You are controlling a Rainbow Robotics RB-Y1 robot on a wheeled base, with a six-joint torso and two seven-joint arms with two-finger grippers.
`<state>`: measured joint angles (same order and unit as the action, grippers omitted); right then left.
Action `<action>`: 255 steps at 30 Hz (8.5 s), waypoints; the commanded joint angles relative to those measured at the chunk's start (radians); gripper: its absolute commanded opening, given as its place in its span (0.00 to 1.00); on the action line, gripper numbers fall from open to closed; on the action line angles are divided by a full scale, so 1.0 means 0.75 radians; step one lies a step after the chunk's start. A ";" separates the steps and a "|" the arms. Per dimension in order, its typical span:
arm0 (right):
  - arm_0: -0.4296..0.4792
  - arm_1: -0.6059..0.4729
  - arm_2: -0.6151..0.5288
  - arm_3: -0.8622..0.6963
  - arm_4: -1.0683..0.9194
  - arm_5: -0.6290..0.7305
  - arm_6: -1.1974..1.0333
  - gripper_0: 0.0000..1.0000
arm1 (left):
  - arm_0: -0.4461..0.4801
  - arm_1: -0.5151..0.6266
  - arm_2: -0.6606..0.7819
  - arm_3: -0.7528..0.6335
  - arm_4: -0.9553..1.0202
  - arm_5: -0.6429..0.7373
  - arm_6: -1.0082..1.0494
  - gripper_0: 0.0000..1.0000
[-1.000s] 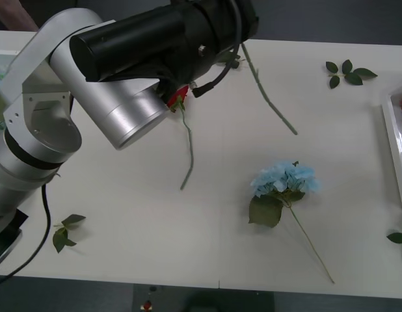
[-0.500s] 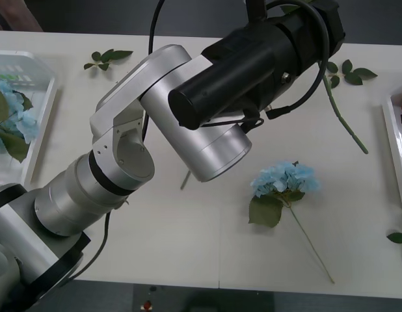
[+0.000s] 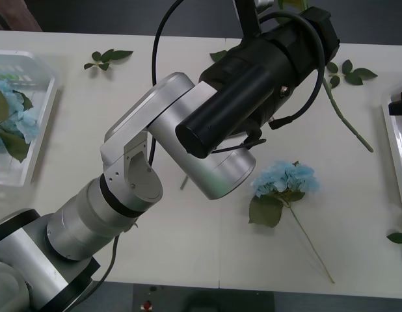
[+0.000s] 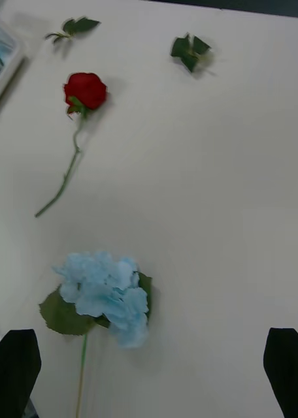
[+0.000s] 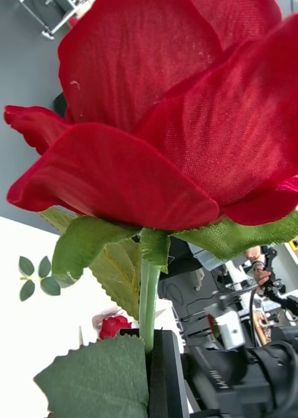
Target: Put the red flowers into the right box and the blue flowers into the left box
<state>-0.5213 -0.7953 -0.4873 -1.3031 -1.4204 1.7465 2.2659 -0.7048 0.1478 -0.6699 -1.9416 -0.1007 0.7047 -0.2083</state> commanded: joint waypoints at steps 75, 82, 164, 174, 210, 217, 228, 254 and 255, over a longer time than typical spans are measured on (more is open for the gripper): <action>-0.248 0.226 0.228 -0.138 -0.552 0.231 -0.888 0.00 | -0.007 -0.019 0.018 -0.025 -0.007 -0.015 0.063 1.00; -0.248 0.224 0.165 -0.140 -0.540 0.231 -0.886 0.00 | -0.007 -0.019 0.018 -0.025 -0.007 -0.015 0.063 1.00; 0.527 -0.195 0.077 -0.097 0.935 -0.862 -0.896 0.13 | 0.009 0.500 -0.064 0.470 0.365 0.089 -0.154 1.00; 0.525 -0.195 0.077 -0.062 0.902 -0.893 -0.872 1.00 | -0.079 0.431 -0.123 0.662 0.398 0.056 -0.166 1.00; 0.264 -0.193 0.087 -0.467 0.433 -0.122 -0.651 1.00 | -0.222 0.306 -0.238 0.961 0.527 -0.005 -0.185 1.00; 0.214 -0.195 0.171 -0.502 0.315 -0.026 -0.616 1.00 | -0.222 0.279 -0.238 1.073 0.527 -0.132 -0.185 1.00; 0.216 -0.118 0.265 -0.639 0.315 0.023 -0.606 1.00 | -0.222 0.282 -0.260 1.075 0.517 -0.132 -0.201 0.69; 0.264 0.152 0.267 -0.895 0.444 0.136 -0.591 1.00 | -0.220 0.322 -0.301 1.075 0.496 -0.132 -0.244 0.00; 0.261 0.160 0.267 -0.901 0.444 0.134 -0.589 1.00 | -0.220 0.322 -0.301 1.075 0.492 -0.132 -0.244 0.00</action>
<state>-0.3184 -0.6875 -0.2842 -1.9440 -1.0814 1.8532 1.7675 -0.8427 0.3713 -0.8881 -1.1174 0.2790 0.6143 -0.3582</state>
